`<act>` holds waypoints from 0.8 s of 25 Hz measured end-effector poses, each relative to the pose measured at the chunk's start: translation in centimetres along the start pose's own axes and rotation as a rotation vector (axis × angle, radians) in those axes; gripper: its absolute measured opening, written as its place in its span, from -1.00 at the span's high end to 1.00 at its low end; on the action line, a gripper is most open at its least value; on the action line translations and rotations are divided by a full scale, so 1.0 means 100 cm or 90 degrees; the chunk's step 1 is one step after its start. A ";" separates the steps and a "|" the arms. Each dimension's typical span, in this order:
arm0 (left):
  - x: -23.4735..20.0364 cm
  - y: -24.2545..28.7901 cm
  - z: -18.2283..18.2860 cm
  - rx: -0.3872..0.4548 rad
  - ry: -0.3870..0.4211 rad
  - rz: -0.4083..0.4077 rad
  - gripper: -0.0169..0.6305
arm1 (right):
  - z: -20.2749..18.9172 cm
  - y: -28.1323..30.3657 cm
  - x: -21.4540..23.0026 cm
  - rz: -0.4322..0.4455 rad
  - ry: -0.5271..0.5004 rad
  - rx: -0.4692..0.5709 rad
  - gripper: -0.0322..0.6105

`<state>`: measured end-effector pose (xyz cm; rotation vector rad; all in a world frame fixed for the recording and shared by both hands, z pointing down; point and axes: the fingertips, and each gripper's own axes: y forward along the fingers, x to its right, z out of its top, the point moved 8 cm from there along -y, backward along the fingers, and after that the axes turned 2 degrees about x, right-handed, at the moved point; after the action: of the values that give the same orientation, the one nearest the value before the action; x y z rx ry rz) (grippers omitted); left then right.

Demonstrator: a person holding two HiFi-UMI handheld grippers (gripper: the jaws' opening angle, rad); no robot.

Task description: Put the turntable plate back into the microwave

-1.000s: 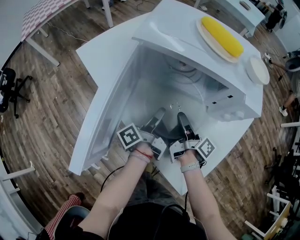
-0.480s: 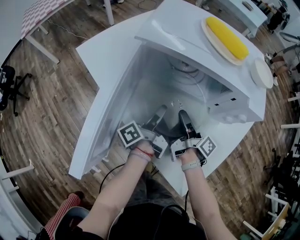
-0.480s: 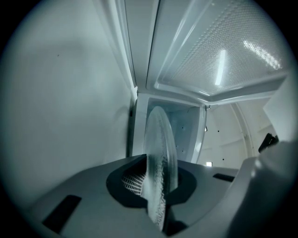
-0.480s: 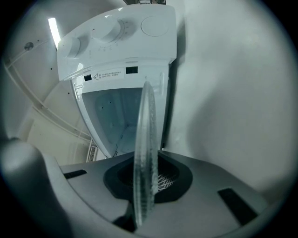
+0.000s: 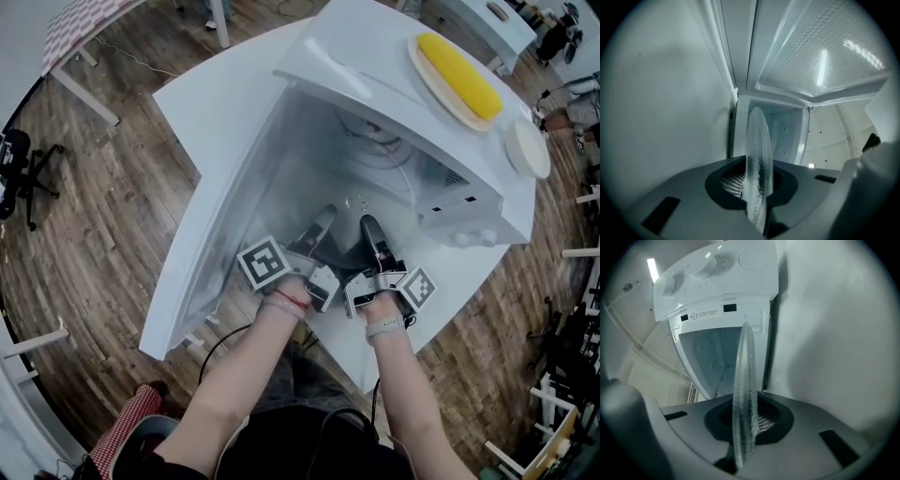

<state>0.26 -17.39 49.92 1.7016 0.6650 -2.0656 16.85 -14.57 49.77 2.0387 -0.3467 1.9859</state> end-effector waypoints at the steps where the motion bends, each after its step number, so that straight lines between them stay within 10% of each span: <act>1: -0.001 -0.001 0.001 -0.001 0.005 0.002 0.84 | 0.000 0.000 0.000 0.000 0.000 -0.001 0.78; 20: 0.001 -0.005 -0.002 -0.013 0.014 -0.004 0.84 | 0.008 0.014 0.000 -0.011 0.007 0.007 0.78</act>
<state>0.18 -16.87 49.87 1.7163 0.6974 -2.0401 17.07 -16.17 49.74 2.0300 -0.3169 1.9920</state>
